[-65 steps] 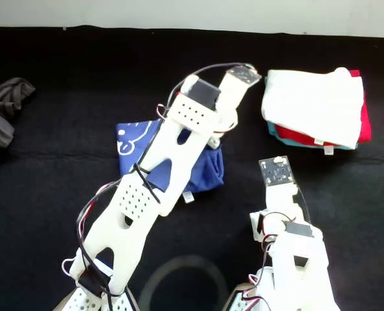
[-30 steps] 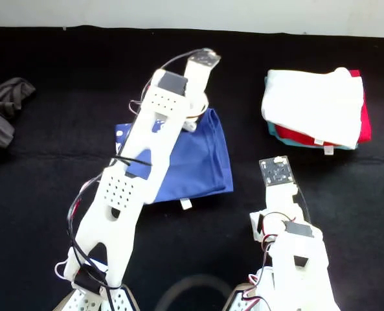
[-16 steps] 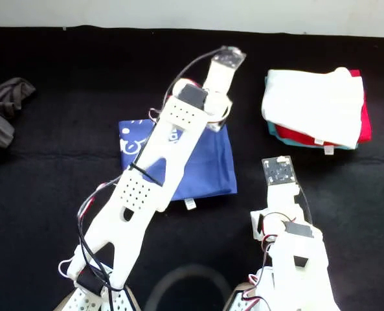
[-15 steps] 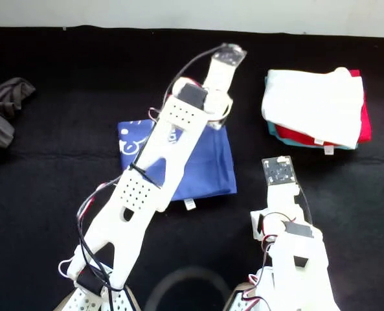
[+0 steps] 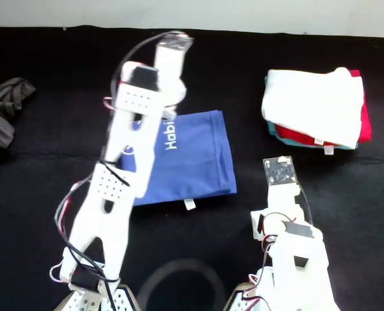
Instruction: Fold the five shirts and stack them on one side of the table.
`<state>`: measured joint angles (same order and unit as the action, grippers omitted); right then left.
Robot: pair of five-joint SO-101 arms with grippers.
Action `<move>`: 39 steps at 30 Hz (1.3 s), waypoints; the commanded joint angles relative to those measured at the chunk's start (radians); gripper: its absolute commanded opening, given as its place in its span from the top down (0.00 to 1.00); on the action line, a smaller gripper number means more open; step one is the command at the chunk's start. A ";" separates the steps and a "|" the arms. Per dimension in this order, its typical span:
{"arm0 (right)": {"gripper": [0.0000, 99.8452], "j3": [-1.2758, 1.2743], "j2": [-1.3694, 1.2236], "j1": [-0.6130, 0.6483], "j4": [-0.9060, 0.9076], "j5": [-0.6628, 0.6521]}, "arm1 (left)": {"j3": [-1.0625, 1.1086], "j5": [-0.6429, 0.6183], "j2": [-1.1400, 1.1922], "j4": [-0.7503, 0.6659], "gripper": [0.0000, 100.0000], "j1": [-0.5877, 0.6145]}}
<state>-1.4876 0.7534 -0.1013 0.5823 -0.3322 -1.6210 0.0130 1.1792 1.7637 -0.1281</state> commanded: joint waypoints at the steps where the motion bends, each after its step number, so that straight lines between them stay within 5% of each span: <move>1: 0.99 -0.013 -0.001 -0.030 -0.025 0.006 | 0.041 -0.003 -0.070 0.012 0.99 0.061; 15: 0.99 -0.013 -0.001 -0.030 -0.025 0.006 | 0.315 0.002 -0.061 -0.104 0.99 0.269; 29: 0.99 -0.013 -0.001 -0.030 -0.025 0.006 | 0.142 -0.003 -0.133 0.025 0.99 0.263; 33: 0.99 -0.013 -0.001 -0.030 -0.025 0.006 | 0.349 -0.003 -0.360 0.025 0.99 0.271; 39: 0.99 -0.015 -0.001 -0.030 -0.022 0.006 | 0.970 0.029 -0.858 0.015 0.99 0.298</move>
<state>-1.4876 0.7534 -0.1013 0.5823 -0.3322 -0.9551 0.0146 0.6099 1.7791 0.1511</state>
